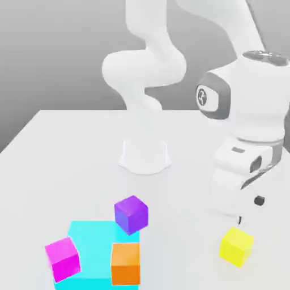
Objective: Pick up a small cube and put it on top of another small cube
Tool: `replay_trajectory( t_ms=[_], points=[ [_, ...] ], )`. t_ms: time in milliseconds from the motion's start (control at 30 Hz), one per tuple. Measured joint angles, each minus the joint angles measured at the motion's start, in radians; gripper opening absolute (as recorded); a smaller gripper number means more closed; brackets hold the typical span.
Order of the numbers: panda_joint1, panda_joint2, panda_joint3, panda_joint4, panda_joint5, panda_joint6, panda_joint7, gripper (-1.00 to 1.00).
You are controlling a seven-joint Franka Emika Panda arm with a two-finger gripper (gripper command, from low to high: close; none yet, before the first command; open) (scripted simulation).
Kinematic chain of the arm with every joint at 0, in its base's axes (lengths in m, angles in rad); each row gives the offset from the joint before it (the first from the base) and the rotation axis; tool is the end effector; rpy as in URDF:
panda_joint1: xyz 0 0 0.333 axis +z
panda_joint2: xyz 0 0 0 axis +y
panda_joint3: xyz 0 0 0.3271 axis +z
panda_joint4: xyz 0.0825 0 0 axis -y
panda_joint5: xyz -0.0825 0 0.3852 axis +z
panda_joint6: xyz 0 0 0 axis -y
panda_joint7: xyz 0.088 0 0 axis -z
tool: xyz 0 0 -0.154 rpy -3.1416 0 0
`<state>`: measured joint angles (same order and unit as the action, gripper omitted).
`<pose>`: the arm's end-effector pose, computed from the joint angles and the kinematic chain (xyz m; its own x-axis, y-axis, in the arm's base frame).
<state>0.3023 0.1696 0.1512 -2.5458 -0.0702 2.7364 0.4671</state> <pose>0.4137 0.2066 0.1737 0.9986 0.0480 0.0227 0.0482 -0.9988 -0.0073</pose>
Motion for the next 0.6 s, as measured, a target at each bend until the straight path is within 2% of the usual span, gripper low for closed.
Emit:
replay_trajectory(
  t_ms=[167, 200, 433, 600],
  points=[
    [0.044, 0.182, -0.046, 0.022, -0.065, 0.136, 0.037, 0.0],
    [0.051, 0.208, -0.055, 0.027, -0.072, 0.157, 0.042, -1.0],
    [0.051, 0.21, -0.055, 0.027, -0.075, 0.158, 0.045, -1.0],
    [0.017, 0.054, -0.009, -0.002, -0.017, 0.031, 0.002, -1.0]
  ],
)
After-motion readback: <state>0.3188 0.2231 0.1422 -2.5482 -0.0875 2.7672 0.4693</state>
